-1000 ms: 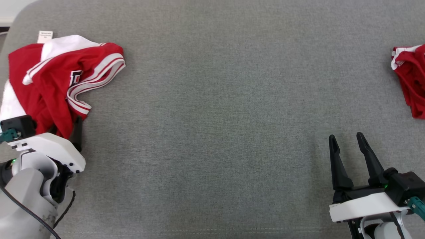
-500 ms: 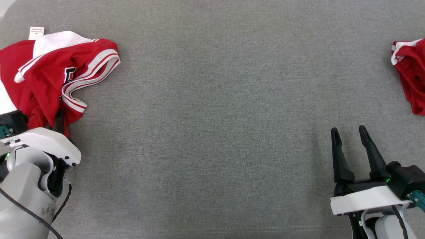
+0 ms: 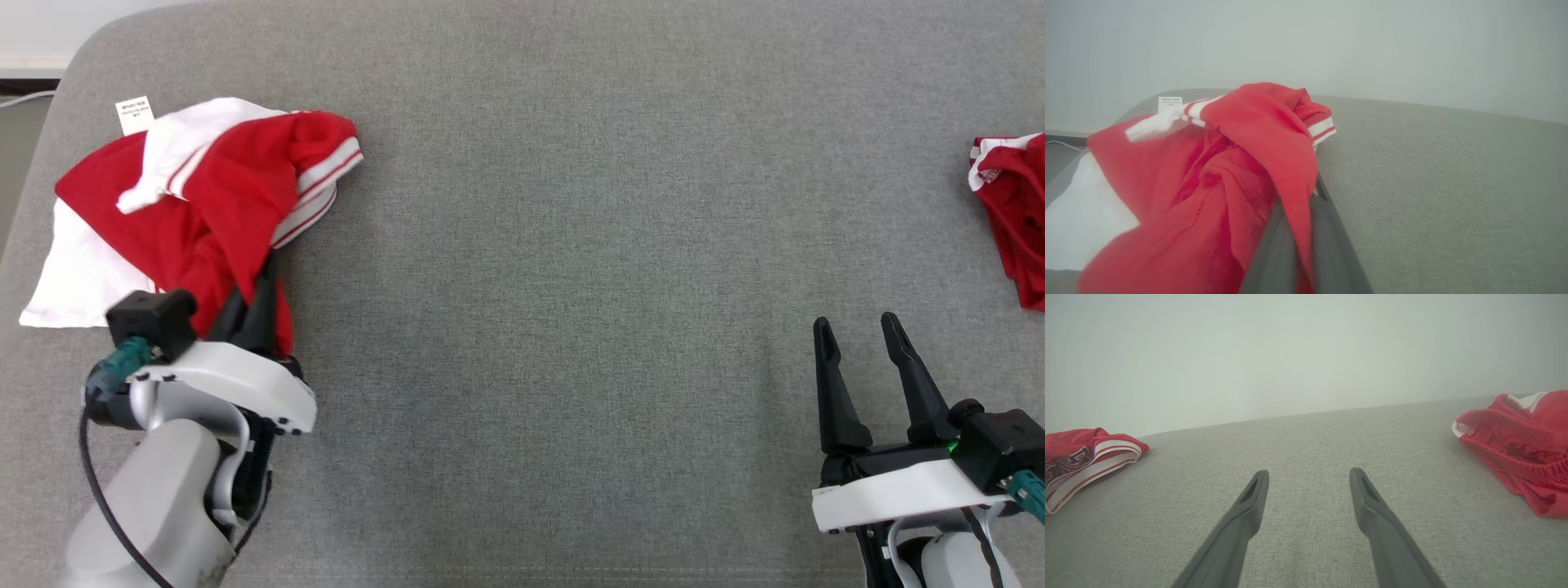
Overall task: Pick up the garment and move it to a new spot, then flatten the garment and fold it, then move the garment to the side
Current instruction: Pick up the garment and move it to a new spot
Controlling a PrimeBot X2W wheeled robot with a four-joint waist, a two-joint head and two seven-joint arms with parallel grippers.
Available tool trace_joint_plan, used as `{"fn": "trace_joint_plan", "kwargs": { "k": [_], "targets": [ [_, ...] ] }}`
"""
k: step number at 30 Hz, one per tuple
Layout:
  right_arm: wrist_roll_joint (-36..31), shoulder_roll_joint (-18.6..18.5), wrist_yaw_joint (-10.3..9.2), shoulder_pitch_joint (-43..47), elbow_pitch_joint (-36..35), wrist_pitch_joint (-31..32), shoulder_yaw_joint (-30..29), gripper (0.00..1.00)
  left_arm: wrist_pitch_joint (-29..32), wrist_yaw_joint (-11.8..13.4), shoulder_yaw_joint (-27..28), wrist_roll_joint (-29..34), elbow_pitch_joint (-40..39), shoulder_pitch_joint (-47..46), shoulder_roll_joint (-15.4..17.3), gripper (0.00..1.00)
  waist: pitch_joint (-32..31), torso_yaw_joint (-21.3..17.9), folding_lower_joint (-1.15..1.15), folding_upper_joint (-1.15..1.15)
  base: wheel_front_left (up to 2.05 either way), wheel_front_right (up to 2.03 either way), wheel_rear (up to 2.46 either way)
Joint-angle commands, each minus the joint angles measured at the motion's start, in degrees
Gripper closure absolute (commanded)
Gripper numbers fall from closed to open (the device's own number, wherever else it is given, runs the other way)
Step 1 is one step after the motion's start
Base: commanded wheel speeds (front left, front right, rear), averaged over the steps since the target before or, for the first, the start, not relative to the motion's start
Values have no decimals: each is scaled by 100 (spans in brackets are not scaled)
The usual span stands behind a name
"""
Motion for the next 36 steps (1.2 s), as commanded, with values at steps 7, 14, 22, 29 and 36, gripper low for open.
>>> {"fn": "trace_joint_plan", "kwargs": {
  "k": [7, 14, 22, 29, 36],
  "targets": [
    [100, -50, -1, 31, -62, -75, 170, 0, 151, 256, -414, 406, -1290, 347, -37, 100, -174, -53, 0, 0, 0, 0, 0],
    [99, -50, -1, 27, -10, -75, 172, 0, 418, 147, -1038, 680, -1460, 193, -416, 100, -239, -252, 0, 0, 0, 0, 0],
    [200, -50, -1, 23, -1, -75, 148, 0, 579, -188, -1617, 914, -926, -335, -965, 100, -162, -820, 0, 0, 0, 0, 0],
    [361, -50, -1, 50, -17, -75, 130, 0, 593, -441, -1922, 1043, -464, -734, -1334, 100, -20, -1416, 0, 0, 0, 0, 0],
    [611, -50, -1, 16, -47, -75, 95, 0, 558, -652, -2255, 1179, -104, -1175, -1636, 100, 256, -2106, 0, 0, 0, 0, 0]
  ]
}}
